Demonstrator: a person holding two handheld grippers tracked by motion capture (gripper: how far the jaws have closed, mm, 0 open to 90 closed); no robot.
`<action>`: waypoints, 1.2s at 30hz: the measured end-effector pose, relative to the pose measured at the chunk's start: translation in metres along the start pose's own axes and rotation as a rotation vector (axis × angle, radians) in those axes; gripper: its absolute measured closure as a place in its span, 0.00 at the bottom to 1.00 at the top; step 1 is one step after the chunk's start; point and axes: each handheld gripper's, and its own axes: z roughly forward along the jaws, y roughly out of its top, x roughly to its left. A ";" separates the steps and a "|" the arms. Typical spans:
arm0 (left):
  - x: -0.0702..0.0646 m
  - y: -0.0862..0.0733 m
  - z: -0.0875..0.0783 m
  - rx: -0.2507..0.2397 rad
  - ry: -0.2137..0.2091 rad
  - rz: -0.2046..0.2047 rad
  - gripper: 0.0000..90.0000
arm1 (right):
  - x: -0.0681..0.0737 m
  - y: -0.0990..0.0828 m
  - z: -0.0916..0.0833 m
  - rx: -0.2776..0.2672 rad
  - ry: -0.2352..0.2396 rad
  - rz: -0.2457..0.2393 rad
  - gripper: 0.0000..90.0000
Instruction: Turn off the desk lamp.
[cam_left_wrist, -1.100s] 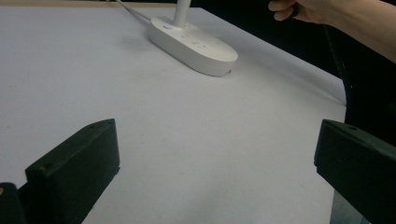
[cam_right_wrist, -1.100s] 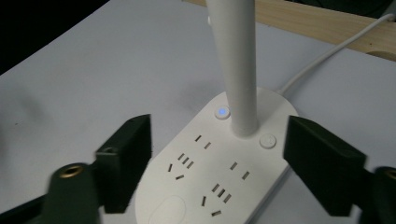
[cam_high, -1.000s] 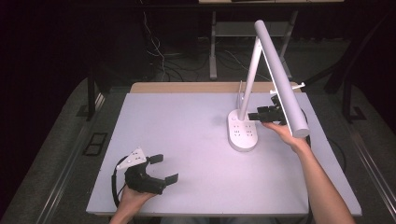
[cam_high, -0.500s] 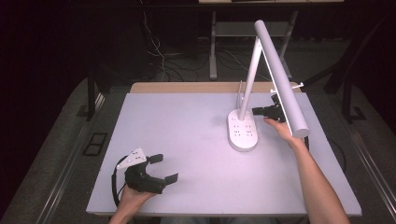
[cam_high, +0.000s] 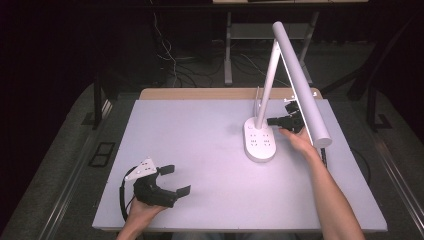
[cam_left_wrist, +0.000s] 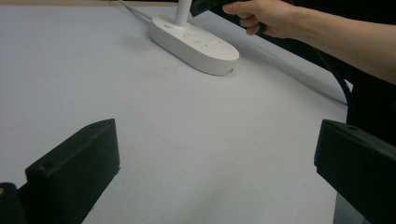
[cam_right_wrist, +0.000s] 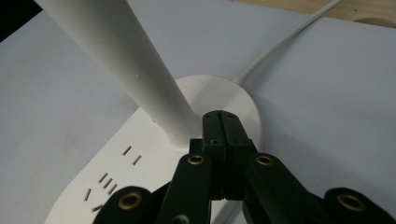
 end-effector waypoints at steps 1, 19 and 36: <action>0.000 0.000 0.000 0.000 -0.001 0.003 0.00 | -0.001 0.000 0.002 -0.001 -0.001 -0.004 1.00; 0.001 0.000 0.001 0.002 0.000 -0.005 0.00 | 0.002 -0.003 0.012 0.016 -0.058 0.014 1.00; 0.000 -0.001 0.000 0.001 0.001 -0.004 0.00 | 0.007 -0.002 0.011 0.034 -0.052 0.019 1.00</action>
